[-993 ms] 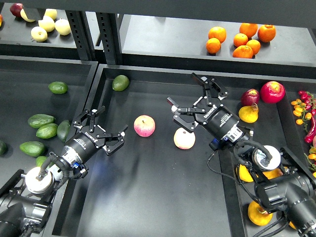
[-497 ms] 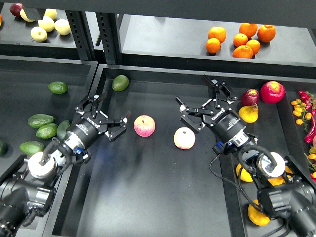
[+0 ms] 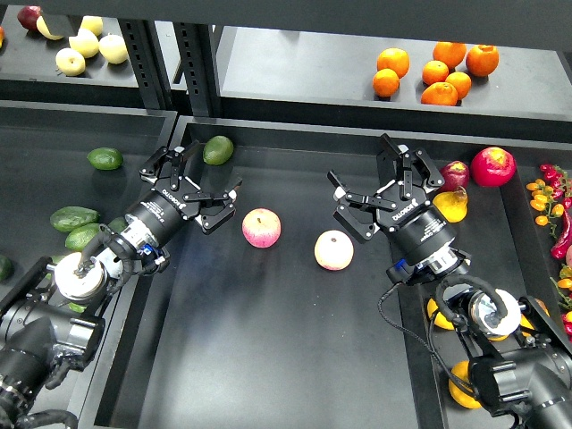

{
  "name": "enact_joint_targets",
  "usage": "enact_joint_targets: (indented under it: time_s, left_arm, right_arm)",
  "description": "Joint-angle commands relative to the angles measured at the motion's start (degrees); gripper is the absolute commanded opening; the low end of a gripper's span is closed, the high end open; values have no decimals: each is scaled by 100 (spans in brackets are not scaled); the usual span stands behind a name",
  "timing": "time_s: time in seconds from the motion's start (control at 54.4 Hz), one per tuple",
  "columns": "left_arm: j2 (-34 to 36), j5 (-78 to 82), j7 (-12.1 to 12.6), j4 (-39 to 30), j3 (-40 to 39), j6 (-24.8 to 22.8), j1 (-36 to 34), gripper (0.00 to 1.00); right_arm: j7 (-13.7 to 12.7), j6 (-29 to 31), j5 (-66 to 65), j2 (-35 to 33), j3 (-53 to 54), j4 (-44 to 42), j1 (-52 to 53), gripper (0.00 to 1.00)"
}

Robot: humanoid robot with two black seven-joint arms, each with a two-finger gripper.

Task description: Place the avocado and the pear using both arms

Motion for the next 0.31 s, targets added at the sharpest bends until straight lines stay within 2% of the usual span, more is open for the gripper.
enact_joint_targets:
  time_s: [0.0, 0.294]
  left_arm:
    - [0, 0, 0, -7, -18, 0, -1, 99]
    - [0, 0, 0, -7, -53, 0, 7, 99]
  right_arm:
    - [0, 0, 81, 0, 0, 35, -1, 100]
    - [0, 0, 90, 0, 62, 44, -1, 100]
